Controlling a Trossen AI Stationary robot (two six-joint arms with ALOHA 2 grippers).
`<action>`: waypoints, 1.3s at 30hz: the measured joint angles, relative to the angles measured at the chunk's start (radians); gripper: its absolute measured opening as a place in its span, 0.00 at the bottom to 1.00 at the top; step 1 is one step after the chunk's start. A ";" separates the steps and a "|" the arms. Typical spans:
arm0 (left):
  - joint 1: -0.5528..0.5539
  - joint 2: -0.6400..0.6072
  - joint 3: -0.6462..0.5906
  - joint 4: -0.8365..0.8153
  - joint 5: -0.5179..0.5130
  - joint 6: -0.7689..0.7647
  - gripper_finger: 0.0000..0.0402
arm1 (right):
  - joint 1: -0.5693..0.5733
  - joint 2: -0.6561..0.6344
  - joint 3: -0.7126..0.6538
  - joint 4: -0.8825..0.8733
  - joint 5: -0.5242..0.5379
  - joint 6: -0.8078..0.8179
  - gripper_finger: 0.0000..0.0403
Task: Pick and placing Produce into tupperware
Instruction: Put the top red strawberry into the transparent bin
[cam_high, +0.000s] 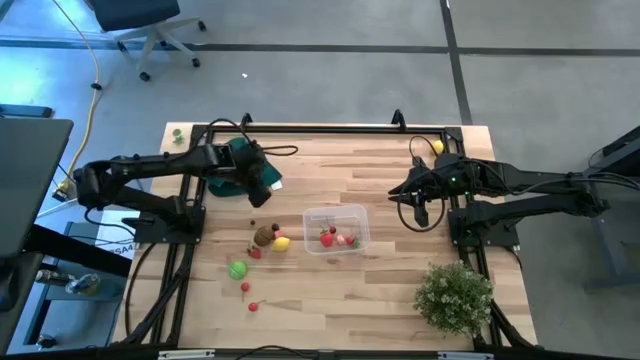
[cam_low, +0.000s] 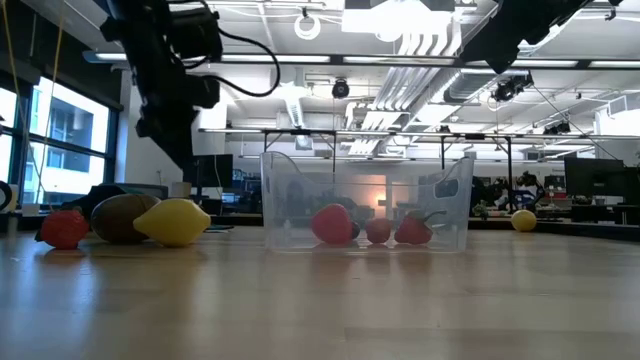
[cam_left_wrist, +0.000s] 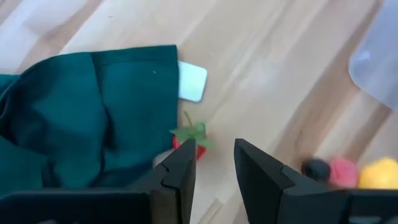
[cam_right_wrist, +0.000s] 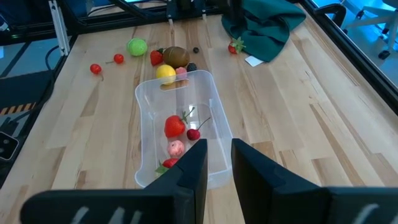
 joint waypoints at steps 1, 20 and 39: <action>0.000 0.008 0.000 0.006 -0.006 -0.009 0.25 | 0.000 0.000 0.000 0.000 0.000 0.000 0.15; 0.000 0.078 0.000 -0.031 -0.094 -0.119 0.25 | 0.000 0.000 0.000 0.000 0.000 0.000 0.15; 0.000 0.078 0.000 -0.079 -0.077 -0.180 0.29 | 0.000 0.000 0.000 0.000 0.000 0.000 0.15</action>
